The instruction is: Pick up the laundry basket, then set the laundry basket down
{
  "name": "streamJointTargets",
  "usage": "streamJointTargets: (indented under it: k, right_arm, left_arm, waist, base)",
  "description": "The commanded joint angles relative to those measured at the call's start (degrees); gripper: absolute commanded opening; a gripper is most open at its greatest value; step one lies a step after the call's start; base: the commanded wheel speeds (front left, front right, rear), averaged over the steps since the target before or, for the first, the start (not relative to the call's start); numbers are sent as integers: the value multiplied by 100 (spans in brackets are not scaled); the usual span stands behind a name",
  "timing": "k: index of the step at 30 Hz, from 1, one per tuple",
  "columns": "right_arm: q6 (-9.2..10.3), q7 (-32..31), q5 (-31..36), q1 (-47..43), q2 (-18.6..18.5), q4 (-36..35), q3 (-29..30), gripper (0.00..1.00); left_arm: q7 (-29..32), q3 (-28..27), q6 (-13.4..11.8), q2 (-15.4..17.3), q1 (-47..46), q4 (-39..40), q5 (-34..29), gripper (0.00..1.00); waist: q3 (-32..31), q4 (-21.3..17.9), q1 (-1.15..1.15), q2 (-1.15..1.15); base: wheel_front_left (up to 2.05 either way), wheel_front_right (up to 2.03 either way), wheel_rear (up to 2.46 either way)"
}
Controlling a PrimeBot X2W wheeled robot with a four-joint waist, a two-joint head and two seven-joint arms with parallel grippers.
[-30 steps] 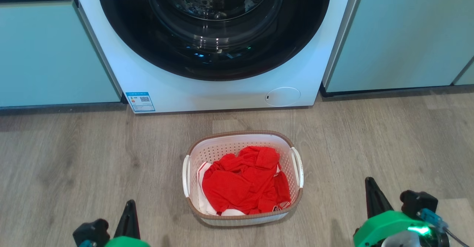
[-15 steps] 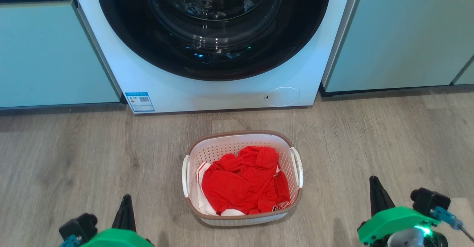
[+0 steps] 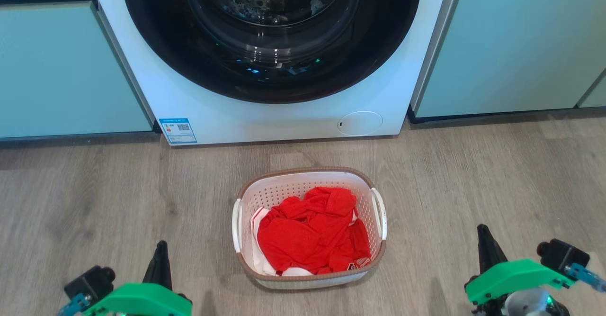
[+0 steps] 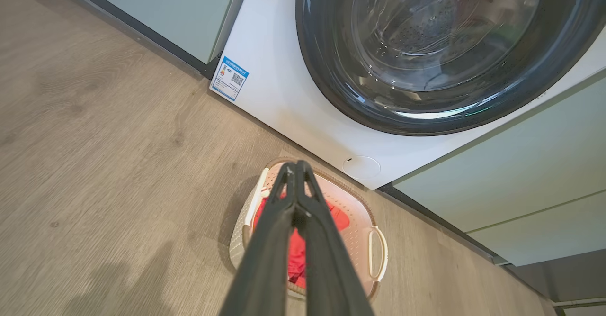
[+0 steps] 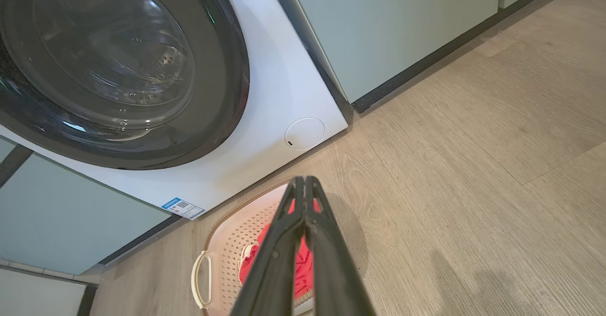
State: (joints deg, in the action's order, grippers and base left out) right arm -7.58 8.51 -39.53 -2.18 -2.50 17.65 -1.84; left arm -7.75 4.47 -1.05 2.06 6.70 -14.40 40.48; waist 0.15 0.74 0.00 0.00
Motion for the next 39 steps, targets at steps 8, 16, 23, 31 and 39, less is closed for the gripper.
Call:
streamJointTargets:
  k: [8, 16, 23, 31, 39]
  right_arm:
    - [4, -159, -646, 366, -125, -226, 56, 0]
    - [4, -268, -1110, 409, -134, -241, 106, 0]
    - [5, -379, -1570, 452, -142, -255, 159, 0]
    - [5, -508, -2095, 501, -149, -271, 222, 0]
    - [6, -638, -2619, 551, -154, -287, 287, 0]
  left_arm:
    - [139, -222, 122, 97, -372, 136, 616, 0]
    - [251, -292, 192, 106, -459, 127, 1065, 0]
    - [364, -363, 262, 114, -546, 118, 1511, 0]
    - [494, -446, 343, 122, -645, 108, 2022, 0]
    - [626, -531, 423, 128, -745, 97, 2531, 0]
  waist:
    - [0, -7, 0, 0]
    - [0, -14, 0, 0]
    - [1, -20, 0, 0]
    - [1, -28, 0, 0]
    - [1, -35, 0, 0]
  base:
    - [0, 0, 0]
    - [0, 0, 0]
    - [0, 0, 0]
    - [0, 0, 0]
    - [0, 0, 0]
